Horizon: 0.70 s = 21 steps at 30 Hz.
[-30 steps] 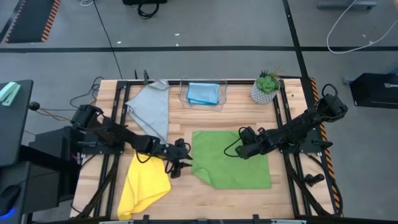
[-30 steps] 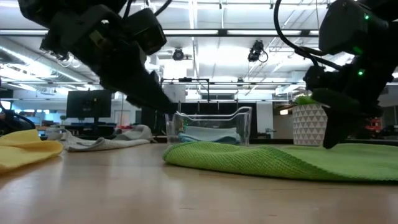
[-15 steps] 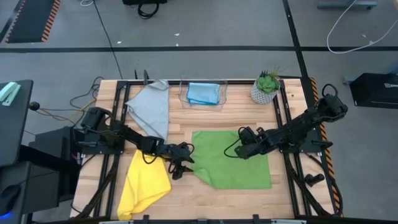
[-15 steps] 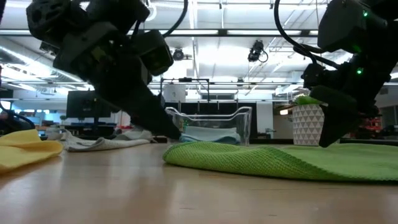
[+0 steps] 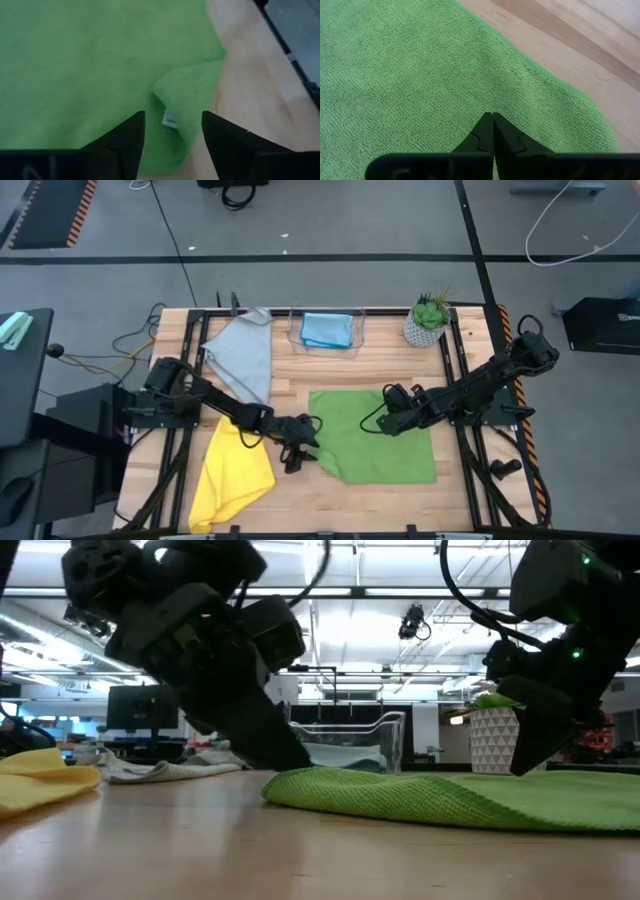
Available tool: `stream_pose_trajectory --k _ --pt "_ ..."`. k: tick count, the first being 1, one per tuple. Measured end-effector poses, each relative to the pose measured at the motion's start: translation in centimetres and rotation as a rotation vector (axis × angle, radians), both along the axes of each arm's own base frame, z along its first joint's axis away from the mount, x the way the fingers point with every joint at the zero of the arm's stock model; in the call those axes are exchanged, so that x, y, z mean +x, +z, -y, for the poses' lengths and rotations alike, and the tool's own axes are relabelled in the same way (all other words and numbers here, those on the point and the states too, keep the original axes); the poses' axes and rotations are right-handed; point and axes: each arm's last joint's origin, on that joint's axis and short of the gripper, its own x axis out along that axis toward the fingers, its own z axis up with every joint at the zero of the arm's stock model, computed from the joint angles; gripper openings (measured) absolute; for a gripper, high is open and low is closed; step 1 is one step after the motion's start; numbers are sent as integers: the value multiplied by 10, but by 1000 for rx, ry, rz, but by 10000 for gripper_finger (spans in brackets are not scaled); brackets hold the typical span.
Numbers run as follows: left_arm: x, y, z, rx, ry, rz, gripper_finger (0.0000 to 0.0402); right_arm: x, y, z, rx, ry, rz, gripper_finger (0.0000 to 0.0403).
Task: Fold microfiber towels
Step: Fold the green microfiber towel
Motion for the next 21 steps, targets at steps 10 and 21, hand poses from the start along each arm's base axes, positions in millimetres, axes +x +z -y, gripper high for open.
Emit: stream_pose_trajectory --k 10,21 --pt "22 6 10 65 -112 -80 222 0 0 0 -5 17 -3 4" --pt "26 11 12 62 -153 -52 82 1 1 -1 -12 40 0 4"
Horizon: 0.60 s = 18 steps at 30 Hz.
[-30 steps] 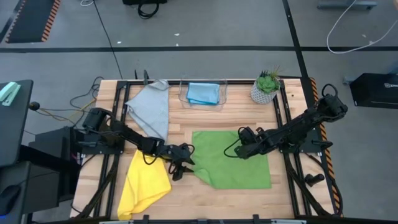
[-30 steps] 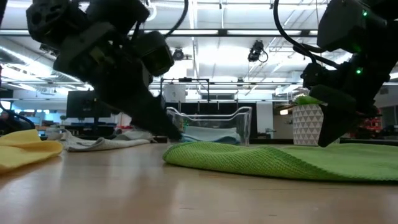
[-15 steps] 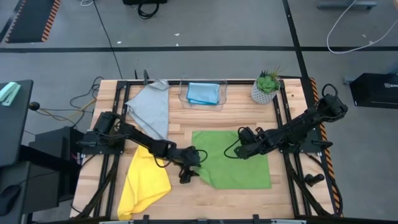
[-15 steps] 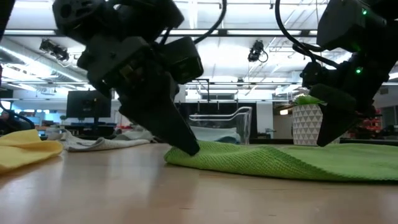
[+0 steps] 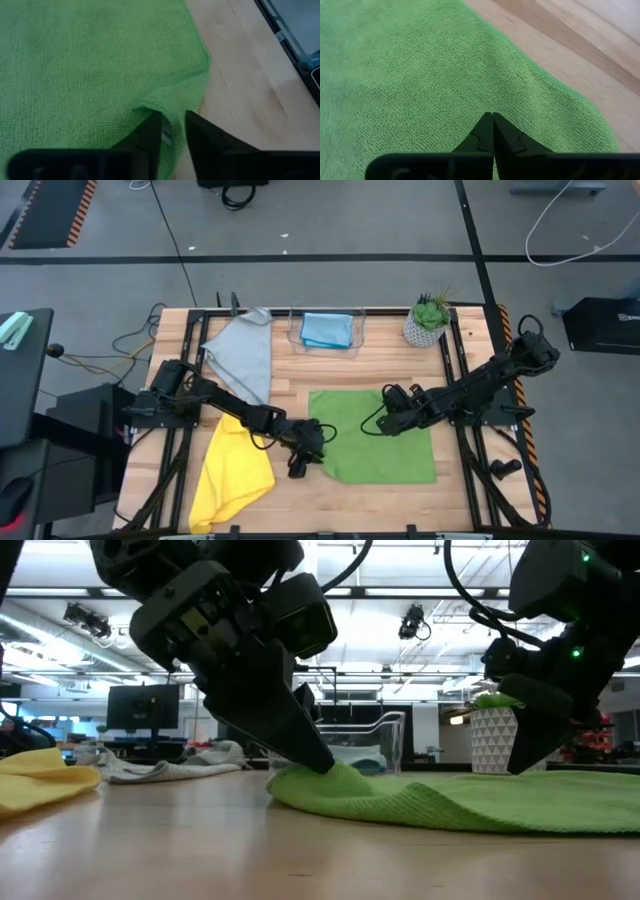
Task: Fold microfiber towels
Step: Fold the green microfiber towel
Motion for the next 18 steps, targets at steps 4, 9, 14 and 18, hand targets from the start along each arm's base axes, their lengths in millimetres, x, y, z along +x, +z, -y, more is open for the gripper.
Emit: stream_pose_trajectory --k 4,9,14,18 --pt "-2 0 3 -20 -60 -11 15 4 11 -8 -1 101 7 4" --pt "-5 5 6 -8 -72 -14 12 8 47 -33 -14 318 36 4" --pt "-9 21 3 34 -14 8 8 4 77 -72 12 555 83 26" --pt "-13 35 0 61 23 15 9 -6 80 -107 73 641 77 68"
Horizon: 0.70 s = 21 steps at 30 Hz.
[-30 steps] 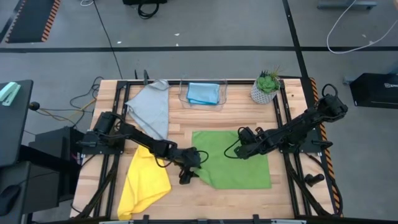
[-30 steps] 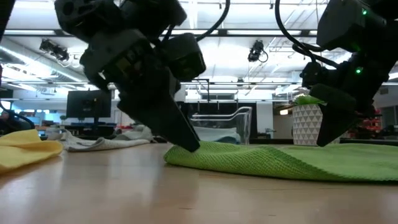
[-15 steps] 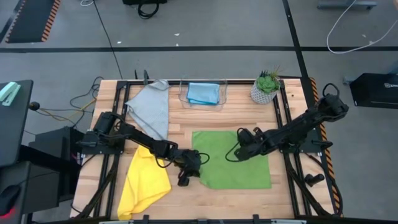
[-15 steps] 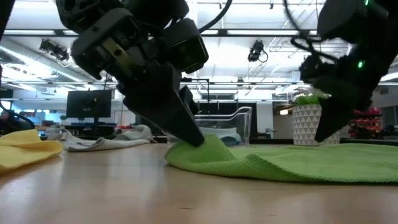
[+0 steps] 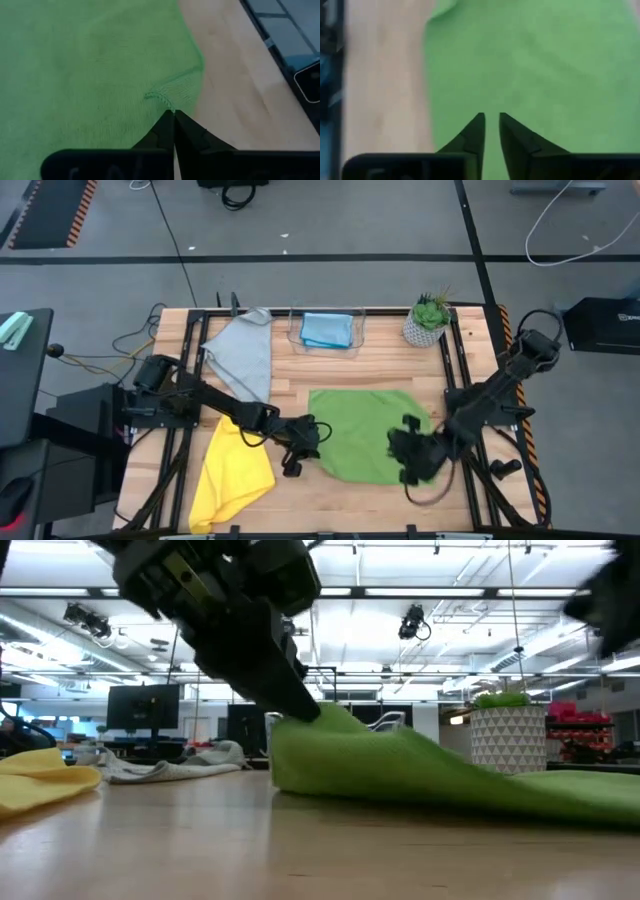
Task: Fold microfiber towels
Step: Fold the green microfiber towel
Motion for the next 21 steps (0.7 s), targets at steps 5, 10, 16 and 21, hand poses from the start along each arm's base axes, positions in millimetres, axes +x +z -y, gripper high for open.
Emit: stream_pose_trajectory --k 5,10,16,21 --pt "-4 2 1 -10 40 -17 8 -27 -13 -40 77 47 -148 115" --pt "-9 0 7 -3 61 -53 6 -56 -30 -72 137 53 -299 130" --pt "-9 0 11 -16 72 -50 11 -69 -53 -88 93 57 -396 130" --pt "-10 0 13 -30 77 -56 5 -66 -68 -89 23 86 -427 130"
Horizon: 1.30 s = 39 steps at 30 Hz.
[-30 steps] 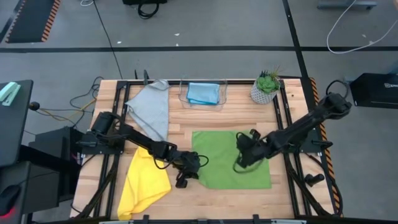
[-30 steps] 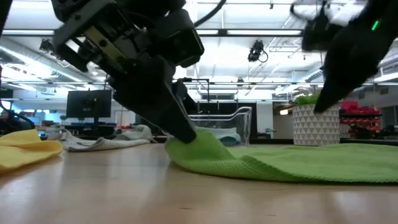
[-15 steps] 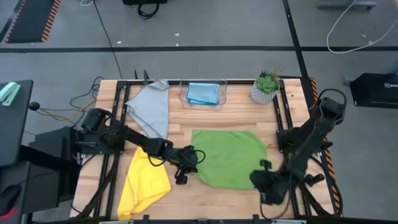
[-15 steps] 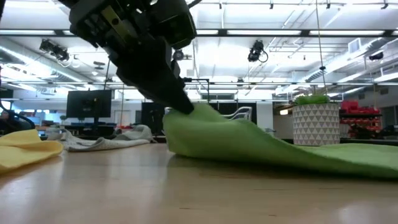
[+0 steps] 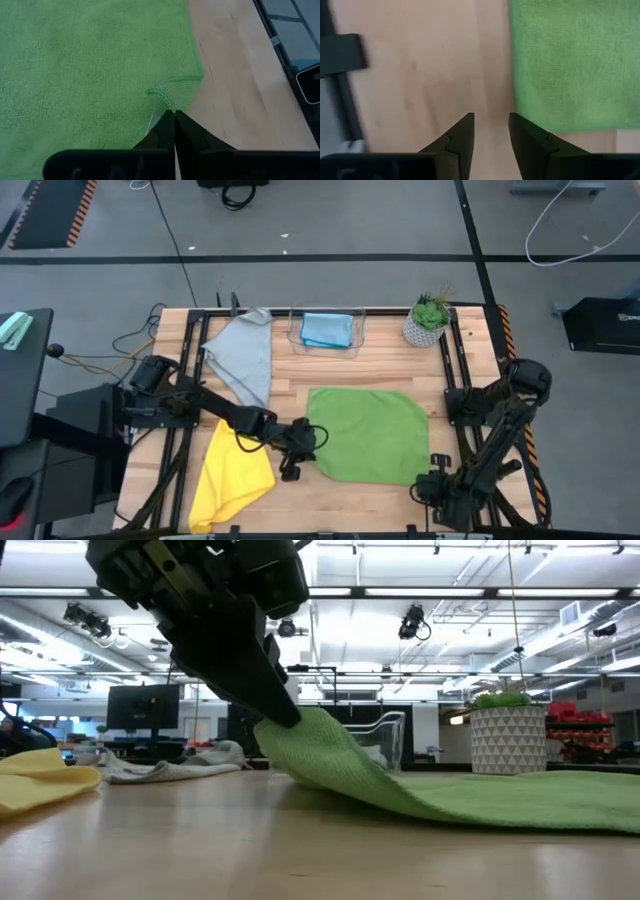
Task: Fold microfiber towels
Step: Fold the green microfiber towel
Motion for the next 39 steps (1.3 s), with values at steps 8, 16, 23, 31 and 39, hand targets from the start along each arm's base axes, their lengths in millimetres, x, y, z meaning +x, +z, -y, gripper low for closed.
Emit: stream_pose_trajectory --k 8,16,23,31,39 --pt "-1 0 4 -14 3 -6 6 1 2 5 -32 12 -17 130" --pt "-1 0 4 -15 3 -6 6 -2 11 10 -39 25 -11 130" --pt "-1 0 4 -15 3 -7 11 -2 2 9 -98 104 -19 130" --pt "-2 0 4 -15 2 -7 9 5 -11 9 -143 136 -39 112" --pt "-9 9 14 20 16 24 7 6 -6 13 -134 79 -26 9"
